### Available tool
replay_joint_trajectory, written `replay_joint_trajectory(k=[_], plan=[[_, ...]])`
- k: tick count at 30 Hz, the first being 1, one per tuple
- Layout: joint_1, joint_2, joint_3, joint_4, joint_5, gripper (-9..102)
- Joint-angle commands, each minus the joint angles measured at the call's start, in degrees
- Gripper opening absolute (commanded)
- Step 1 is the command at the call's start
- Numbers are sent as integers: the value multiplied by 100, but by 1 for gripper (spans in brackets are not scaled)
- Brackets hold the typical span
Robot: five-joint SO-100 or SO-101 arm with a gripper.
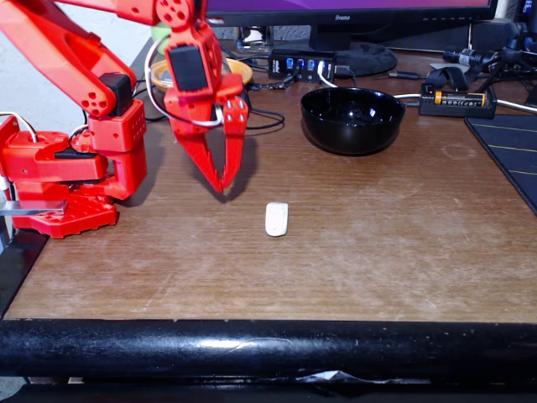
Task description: Ramasse la gomme et mets-la dans le bol.
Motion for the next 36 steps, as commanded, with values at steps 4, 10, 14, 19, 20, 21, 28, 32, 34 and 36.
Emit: replay_joint_trajectory(k=[4, 10, 14, 19, 20, 21, 28, 32, 34, 36], plan=[[114, -800, -1213, 123, -97, -6], [132, -1090, -1345, 9, -316, -6], [158, -1468, -1494, -229, -492, -5], [272, -1670, -1793, -422, -536, 1], [272, -1626, -1837, -378, -519, 3], [272, -1582, -1854, -352, -466, 5], [211, -1512, -2092, 44, -220, 29], [97, -1468, -2030, 334, -237, 42], [88, -1468, -2030, 439, -272, 45], [114, -1512, -2030, 492, -343, 45]])
